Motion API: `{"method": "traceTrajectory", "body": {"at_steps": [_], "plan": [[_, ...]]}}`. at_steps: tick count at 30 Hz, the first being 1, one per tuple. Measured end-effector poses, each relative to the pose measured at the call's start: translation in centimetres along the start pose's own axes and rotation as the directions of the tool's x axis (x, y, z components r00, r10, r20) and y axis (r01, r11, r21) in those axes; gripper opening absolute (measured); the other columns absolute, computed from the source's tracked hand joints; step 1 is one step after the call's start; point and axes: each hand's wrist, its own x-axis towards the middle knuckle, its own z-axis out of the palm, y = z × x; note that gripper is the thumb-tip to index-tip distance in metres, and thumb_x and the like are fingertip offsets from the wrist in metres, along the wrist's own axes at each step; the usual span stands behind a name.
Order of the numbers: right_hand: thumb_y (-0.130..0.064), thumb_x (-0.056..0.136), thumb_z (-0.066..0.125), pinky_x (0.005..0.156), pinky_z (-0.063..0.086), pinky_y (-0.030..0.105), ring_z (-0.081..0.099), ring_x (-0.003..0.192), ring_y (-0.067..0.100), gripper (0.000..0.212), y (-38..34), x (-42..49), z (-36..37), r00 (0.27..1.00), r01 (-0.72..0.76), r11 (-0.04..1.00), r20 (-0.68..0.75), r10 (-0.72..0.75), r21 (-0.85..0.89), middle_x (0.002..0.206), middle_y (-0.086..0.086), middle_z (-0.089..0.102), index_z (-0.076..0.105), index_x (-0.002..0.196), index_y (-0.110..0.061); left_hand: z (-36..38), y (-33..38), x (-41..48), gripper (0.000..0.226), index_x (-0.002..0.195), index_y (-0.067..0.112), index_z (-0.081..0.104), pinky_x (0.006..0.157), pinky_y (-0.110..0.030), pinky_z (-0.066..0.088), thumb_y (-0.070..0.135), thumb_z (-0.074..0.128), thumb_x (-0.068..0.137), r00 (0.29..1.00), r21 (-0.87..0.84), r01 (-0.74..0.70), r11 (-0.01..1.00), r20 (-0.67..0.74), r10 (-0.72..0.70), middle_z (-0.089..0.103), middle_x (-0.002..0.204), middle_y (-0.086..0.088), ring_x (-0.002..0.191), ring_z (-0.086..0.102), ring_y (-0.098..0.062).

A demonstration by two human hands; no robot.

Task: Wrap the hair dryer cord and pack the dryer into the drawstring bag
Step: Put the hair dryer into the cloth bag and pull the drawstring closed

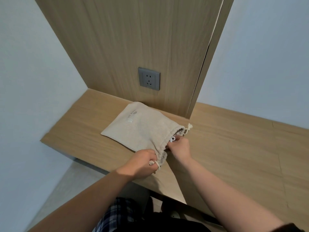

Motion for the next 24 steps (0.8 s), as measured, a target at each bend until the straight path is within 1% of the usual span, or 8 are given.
{"method": "traceTrajectory", "body": {"at_steps": [4, 7, 9, 11, 14, 16, 21, 24], "plan": [[-0.007, 0.080, 0.067, 0.070, 0.059, 0.042, 0.071, 0.072, 0.031, 0.004, -0.9, 0.4, -1.8, 0.969, 0.007, 0.975, 0.244, 0.049, -0.222, 0.079, 0.017, 0.072, 0.068, 0.077, -0.007, -0.5, -1.3, 0.2, 0.030, 0.068, 0.009, 0.061, 0.067, -0.034, 0.044, 0.036, 0.049, 0.076, 0.998, 0.067, 0.027, 0.997, -0.054, -0.023, 0.051, 0.077, 0.002, 0.074, 0.051, -0.019], [-0.004, 0.086, 0.054, 0.058, 0.048, 0.024, 0.063, 0.069, 0.018, 0.021, -1.6, 1.2, -5.2, 0.985, 0.169, 0.831, 0.067, -0.158, -0.530, 0.085, 0.009, 0.069, 0.069, 0.100, -0.006, -0.6, -1.7, 0.5, 0.038, 0.071, 0.008, 0.065, 0.066, -0.036, 0.046, 0.040, 0.043, 0.072, 0.997, 0.018, 0.028, 0.999, -0.070, -0.026, 0.055, 0.080, 0.001, 0.074, 0.053, -0.019], [-0.004, 0.085, 0.055, 0.082, 0.049, 0.030, 0.059, 0.101, 0.026, 0.037, -2.0, 2.3, -6.2, 0.945, 0.252, 0.725, 0.002, -0.326, -0.641, 0.111, 0.011, 0.064, 0.059, 0.121, -0.010, -0.7, -1.7, 0.6, 0.038, 0.071, 0.008, 0.064, 0.066, -0.037, 0.047, 0.039, 0.043, 0.072, 0.997, 0.003, 0.025, 1.000, -0.073, -0.024, 0.057, 0.081, 0.000, 0.073, 0.053, -0.019], [-0.009, 0.084, 0.061, 0.103, 0.040, 0.039, 0.046, 0.123, 0.030, 0.055, -2.1, 3.8, -5.8, 0.948, 0.298, 0.653, 0.135, -0.289, -0.696, 0.132, 0.012, 0.052, 0.045, 0.136, -0.011, -0.7, -1.5, 0.7, 0.036, 0.069, 0.010, 0.062, 0.065, -0.039, 0.047, 0.040, 0.042, 0.073, 0.996, -0.028, 0.034, 0.999, -0.076, -0.036, 0.055, 0.078, 0.002, 0.071, 0.053, -0.019], [-0.012, 0.086, 0.060, 0.081, 0.045, 0.033, 0.056, 0.104, 0.030, 0.032, -1.6, 5.2, -4.5, 0.951, 0.270, 0.685, 0.297, -0.082, -0.676, 0.109, 0.013, 0.061, 0.056, 0.118, -0.008, -0.8, -1.5, 0.6, 0.027, 0.062, 0.019, 0.057, 0.063, -0.039, 0.048, 0.040, 0.045, 0.074, 0.994, -0.135, 0.045, 0.990, -0.092, -0.058, 0.055, 0.072, 0.005, 0.068, 0.055, -0.018], [-0.008, 0.087, 0.055, 0.067, 0.040, 0.028, 0.057, 0.083, 0.028, 0.005, -1.6, 5.0, -4.2, 0.943, 0.295, 0.706, 0.316, -0.106, -0.644, 0.084, 0.009, 0.059, 0.059, 0.090, -0.009, -1.2, -1.8, 0.4, 0.020, 0.059, 0.024, 0.056, 0.062, -0.034, 0.048, 0.035, 0.051, 0.075, 0.986, -0.238, 0.069, 0.969, -0.134, -0.103, 0.057, 0.067, 0.007, 0.064, 0.055, -0.015], [-0.017, 0.094, 0.049, 0.053, 0.040, 0.024, 0.052, 0.063, 0.018, 0.020, -5.1, 3.6, -5.7, 0.945, 0.305, 0.810, 0.265, -0.192, -0.501, 0.067, 0.000, 0.056, 0.054, 0.075, -0.013, -4.2, -1.5, -0.4, 0.017, 0.072, -0.004, 0.064, 0.046, -0.012, 0.035, 0.006, 0.057, 0.084, 0.916, -0.538, 0.085, 0.838, -0.289, -0.279, 0.053, 0.062, -0.008, 0.053, 0.043, -0.010], [-0.023, 0.096, 0.045, 0.067, 0.051, 0.033, 0.061, 0.069, 0.020, 0.023, -8.5, 2.4, -6.7, 0.934, 0.331, 0.842, 0.274, -0.229, -0.425, 0.074, 0.004, 0.063, 0.057, 0.083, -0.009, -7.0, -0.9, -0.2, 0.025, 0.064, 0.006, 0.067, 0.061, -0.019, 0.044, 0.003, 0.055, 0.085, 0.874, -0.628, 0.006, 0.778, -0.375, -0.309, 0.064, 0.064, -0.004, 0.062, 0.054, -0.012]]}}
